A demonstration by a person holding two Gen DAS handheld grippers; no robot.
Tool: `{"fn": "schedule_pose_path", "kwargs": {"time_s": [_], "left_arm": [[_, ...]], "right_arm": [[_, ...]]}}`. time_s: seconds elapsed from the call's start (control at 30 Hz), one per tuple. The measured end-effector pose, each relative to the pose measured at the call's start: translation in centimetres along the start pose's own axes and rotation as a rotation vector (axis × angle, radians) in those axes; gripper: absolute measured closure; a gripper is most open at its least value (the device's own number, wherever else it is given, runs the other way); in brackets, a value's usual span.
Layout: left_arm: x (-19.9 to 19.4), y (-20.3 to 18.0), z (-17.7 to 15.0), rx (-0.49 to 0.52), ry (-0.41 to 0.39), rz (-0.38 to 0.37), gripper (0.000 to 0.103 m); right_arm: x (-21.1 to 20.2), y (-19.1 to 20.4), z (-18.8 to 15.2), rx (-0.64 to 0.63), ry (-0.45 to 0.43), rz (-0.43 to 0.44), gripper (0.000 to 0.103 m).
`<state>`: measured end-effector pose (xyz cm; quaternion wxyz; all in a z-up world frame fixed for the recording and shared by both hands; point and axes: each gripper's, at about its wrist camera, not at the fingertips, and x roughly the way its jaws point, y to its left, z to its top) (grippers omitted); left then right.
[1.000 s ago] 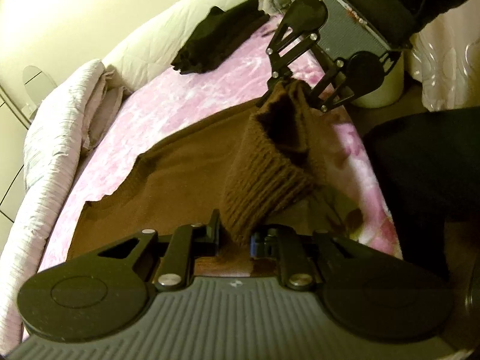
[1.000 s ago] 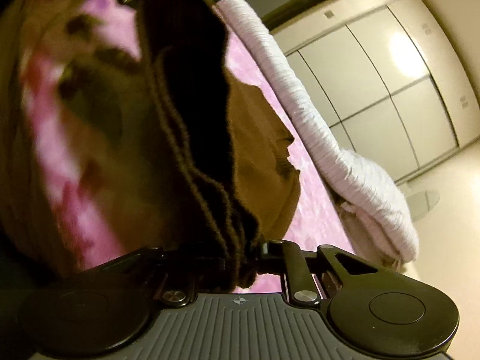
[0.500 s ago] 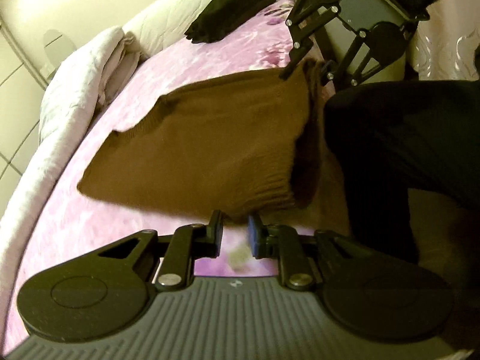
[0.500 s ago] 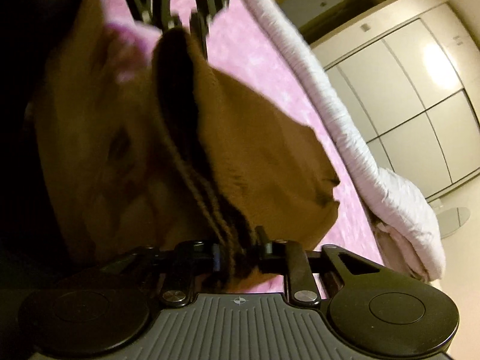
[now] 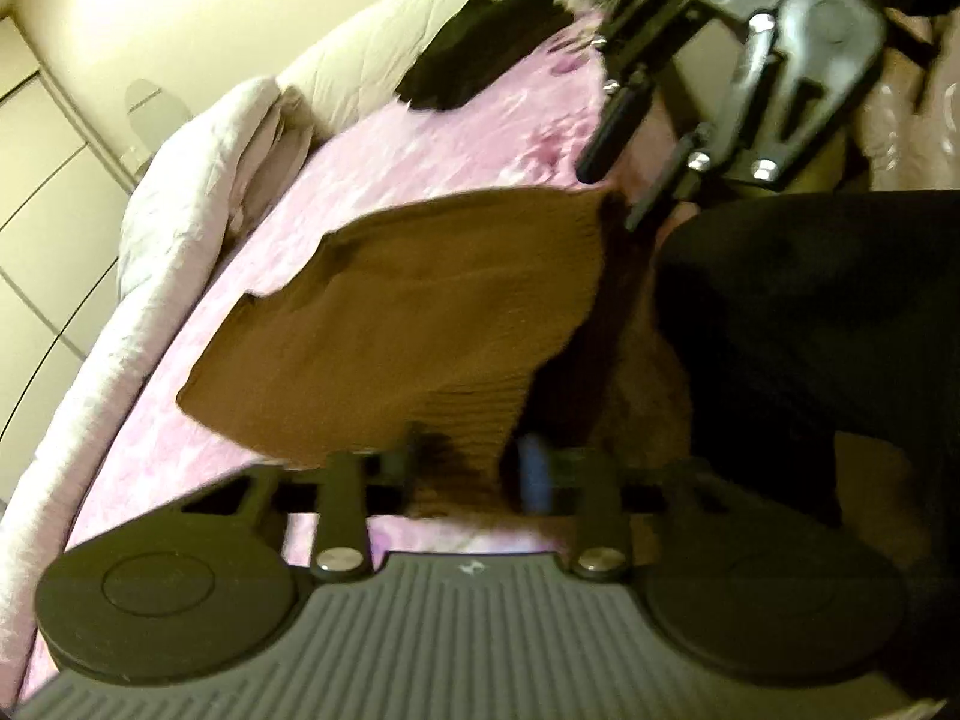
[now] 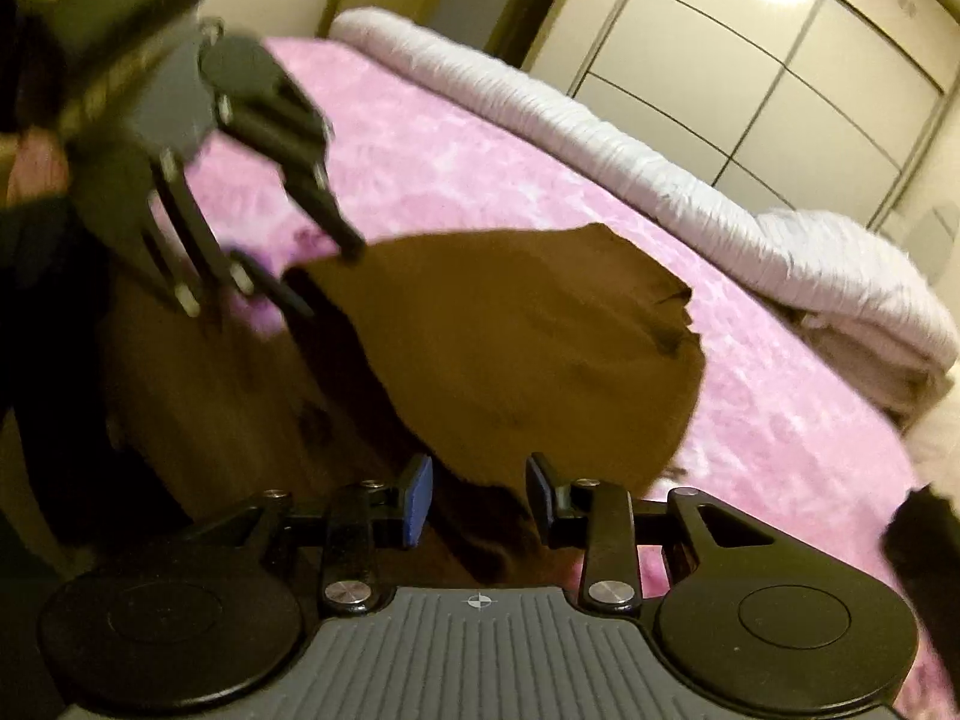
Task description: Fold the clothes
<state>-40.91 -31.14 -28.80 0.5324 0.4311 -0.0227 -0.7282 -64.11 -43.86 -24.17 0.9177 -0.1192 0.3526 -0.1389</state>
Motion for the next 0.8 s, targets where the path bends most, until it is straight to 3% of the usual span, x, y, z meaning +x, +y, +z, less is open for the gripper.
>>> {"fn": "schedule_pose_path", "kwargs": {"time_s": [0.13,0.27,0.43,0.53,0.6,0.63,0.7,0.8], "left_arm": [[-0.6,2.4,0.2,-0.130,-0.020,-0.050,0.097],[-0.9,4.0,-0.1,-0.224,-0.020,-0.080,0.098],[-1.7,3.8,-0.5,-0.215,-0.011,-0.097,0.098],[-2.4,3.5,-0.8,-0.202,-0.003,-0.106,0.093],[-2.9,3.6,-1.2,-0.204,0.003,-0.106,0.084],[-3.2,3.8,-1.3,-0.209,0.000,-0.101,0.079],[-3.6,4.3,-1.7,-0.216,-0.014,-0.089,0.078],[-4.2,5.1,-2.2,-0.228,-0.034,-0.070,0.078]], "right_arm": [[1.4,-0.3,1.7,0.117,-0.035,0.069,0.066],[3.8,0.8,3.2,0.083,-0.062,0.040,0.052],[7.2,2.3,4.1,-0.013,-0.087,-0.002,0.050],[8.4,2.7,4.1,-0.023,-0.119,0.112,0.050],[8.4,3.4,4.0,-0.060,-0.138,0.196,0.050],[8.4,3.9,4.0,-0.108,-0.135,0.209,0.050],[8.6,4.6,3.4,-0.174,-0.119,0.207,0.050],[8.2,4.2,3.1,-0.172,-0.113,0.209,0.049]]}}
